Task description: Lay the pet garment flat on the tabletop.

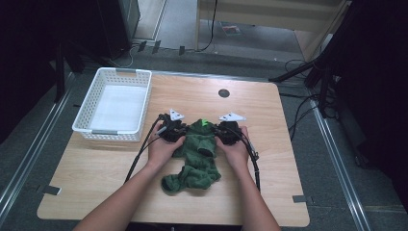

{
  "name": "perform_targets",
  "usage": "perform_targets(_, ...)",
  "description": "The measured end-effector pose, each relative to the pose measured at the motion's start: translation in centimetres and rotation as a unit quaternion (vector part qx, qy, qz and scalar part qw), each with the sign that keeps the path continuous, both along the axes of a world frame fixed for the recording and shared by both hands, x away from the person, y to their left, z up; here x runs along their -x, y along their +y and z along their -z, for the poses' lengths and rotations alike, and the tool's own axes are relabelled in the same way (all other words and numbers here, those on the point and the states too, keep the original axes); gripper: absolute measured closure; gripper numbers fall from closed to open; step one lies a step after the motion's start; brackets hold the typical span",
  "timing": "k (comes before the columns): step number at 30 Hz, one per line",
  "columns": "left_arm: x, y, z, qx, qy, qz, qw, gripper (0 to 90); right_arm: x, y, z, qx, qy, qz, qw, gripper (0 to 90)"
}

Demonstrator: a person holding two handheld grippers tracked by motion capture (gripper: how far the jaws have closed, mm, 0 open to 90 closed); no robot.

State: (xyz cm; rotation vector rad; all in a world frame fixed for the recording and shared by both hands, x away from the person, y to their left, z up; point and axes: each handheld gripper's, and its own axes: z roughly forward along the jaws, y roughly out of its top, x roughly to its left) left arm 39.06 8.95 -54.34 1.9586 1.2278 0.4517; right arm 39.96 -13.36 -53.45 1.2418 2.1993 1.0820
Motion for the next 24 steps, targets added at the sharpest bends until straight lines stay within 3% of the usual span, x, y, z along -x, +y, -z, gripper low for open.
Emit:
perform_targets(2,0.3,0.3,-0.3,0.007,-0.001,-0.005,1.0,60.5,0.0,-0.4,0.0,-0.015,0.017,0.012,0.9997,64.0)
perform_targets(5,1.0,0.8,-1.0,0.016,-0.014,-0.001,0.9998,52.5,0.6,-1.0,-0.6,-0.034,0.011,0.011,0.9993,59.5)
perform_targets(6,1.4,1.0,-1.4,0.021,-0.02,-0.002,0.9996,51.4,1.4,-1.5,-1.6,-0.047,0.007,0.01,0.9988,57.0)
perform_targets(7,1.8,1.3,-1.7,0.029,-0.025,-0.002,0.9993,51.4,1.4,-1.5,-1.6,-0.047,0.007,0.01,0.9988,57.0)
perform_targets(9,2.7,1.8,-2.4,0.039,-0.032,0.006,0.9987,49.8,3.4,-2.1,-3.1,-0.072,0.003,-0.008,0.9974,55.0)
perform_targets(10,3.2,1.9,-2.7,0.041,-0.038,0.01,0.9984,49.8,3.4,-2.1,-3.1,-0.072,0.003,-0.008,0.9974,55.0)
perform_targets(12,4.1,2.1,-3.1,0.05,-0.045,0.015,0.9976,49.6,5.8,-2.1,-4.2,-0.083,-0.003,-0.038,0.9958,53.8)
perform_targets(13,4.6,2.2,-3.2,0.052,-0.048,0.02,0.9973,49.6,5.8,-2.1,-4.2,-0.083,-0.003,-0.038,0.9958,53.8)
perform_targets(15,5.3,1.9,-3.1,0.049,-0.048,0.033,0.9971,50.3,7.4,-1.7,-4.5,-0.091,-0.001,-0.068,0.9935,53.4)
perform_targets(18,6.2,1.2,-2.1,0.034,-0.037,0.062,0.9968,53.4,9.2,-0.5,-4.7,-0.077,0.008,-0.122,0.9895,50.4)
perform_targets(19,6.4,1.0,-1.7,0.025,-0.032,0.068,0.9969,55.0,10.1,0.2,-4.4,-0.052,0.01,-0.129,0.9902,51.0)
perform_targets(21,6.7,0.6,-0.8,0.007,-0.025,0.07,0.9973,55.9,10.4,0.8,-3.6,-0.016,0.011,-0.126,0.9919,59.2)
perform_targets(22,6.8,0.5,-0.5,-0.001,-0.018,0.069,0.9974,55.9,10.4,0.8,-3.6,-0.016,0.011,-0.126,0.9919,59.2)
perform_targets(23,6.8,0.4,-0.2,-0.005,-0.013,0.069,0.9975,56.0,10.4,0.9,-3.1,0.001,0.012,-0.121,0.9926,65.5)
perform_targets(24,6.9,0.3,0.0,-0.008,-0.01,0.069,0.9975,55.7,10.3,0.8,-2.5,0.012,0.011,-0.106,0.9942,79.1)
